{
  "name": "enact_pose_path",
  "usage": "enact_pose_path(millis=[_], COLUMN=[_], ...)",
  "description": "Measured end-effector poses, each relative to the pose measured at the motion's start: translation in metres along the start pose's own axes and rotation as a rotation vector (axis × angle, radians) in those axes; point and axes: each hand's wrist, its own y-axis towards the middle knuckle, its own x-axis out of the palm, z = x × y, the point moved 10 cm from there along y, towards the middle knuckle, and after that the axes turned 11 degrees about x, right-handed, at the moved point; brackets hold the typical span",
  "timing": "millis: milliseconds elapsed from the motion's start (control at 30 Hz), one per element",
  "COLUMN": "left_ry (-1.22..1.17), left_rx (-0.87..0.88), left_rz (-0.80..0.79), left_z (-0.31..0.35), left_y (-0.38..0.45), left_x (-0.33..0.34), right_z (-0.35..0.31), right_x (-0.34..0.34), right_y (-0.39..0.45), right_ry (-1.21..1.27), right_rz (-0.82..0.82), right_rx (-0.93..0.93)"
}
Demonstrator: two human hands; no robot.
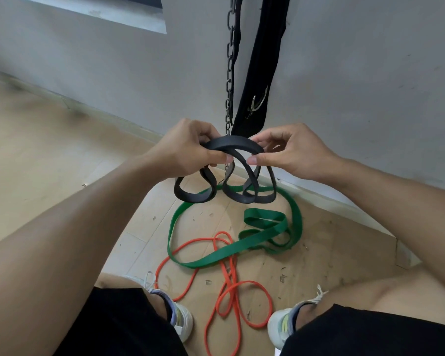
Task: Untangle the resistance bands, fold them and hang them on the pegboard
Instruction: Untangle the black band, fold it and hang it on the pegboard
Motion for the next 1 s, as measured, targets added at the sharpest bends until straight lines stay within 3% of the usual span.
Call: enact_pose_path(millis=[333, 733, 1000], left_ry=[-0.025, 0.062, 0.020], left_rx=[0.072, 0.057, 0.079], left_rz=[-0.017, -0.047, -0.014], left_z=[0.007, 0.005, 0.009], left_y=[0.001, 0.001, 0.001], left_x=[0.010, 0.007, 0.006], right_z=[-0.018, -0.018, -0.009], right_x=[0.002, 0.010, 0.013], right_y=[-0.007, -0.006, -0.006], right_ry=[0.037, -0.195, -0.160], right_rz=[0.022, -0.021, -0.035], right_rx=[-0.103, -0.102, -0.038])
